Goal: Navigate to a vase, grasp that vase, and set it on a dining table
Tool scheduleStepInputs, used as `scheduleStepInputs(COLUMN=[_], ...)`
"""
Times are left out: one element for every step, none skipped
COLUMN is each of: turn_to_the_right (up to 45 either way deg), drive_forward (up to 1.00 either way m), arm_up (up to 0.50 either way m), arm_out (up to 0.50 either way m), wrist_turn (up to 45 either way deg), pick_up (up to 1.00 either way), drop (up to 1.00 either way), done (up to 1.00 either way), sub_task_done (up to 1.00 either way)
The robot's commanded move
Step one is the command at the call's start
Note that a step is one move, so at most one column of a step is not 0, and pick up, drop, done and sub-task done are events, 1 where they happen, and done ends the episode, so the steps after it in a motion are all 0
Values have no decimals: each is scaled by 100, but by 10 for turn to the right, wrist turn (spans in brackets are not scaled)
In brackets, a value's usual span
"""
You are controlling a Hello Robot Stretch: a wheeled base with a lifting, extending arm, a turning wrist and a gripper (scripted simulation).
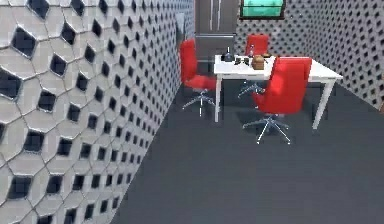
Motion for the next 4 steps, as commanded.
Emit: scheduleStepInputs(turn_to_the_right=[90, 0, 0, 450], drive_forward=[0, 100, 75, 0], arm_up=[0, 0, 0, 0], arm_out=[0, 0, 0, 0], wrist_turn=[0, 0, 0, 0], pick_up=[0, 0, 0, 0], drop=[0, 0, 0, 0], done=[0, 0, 0, 0], sub_task_done=[0, 0, 0, 0])
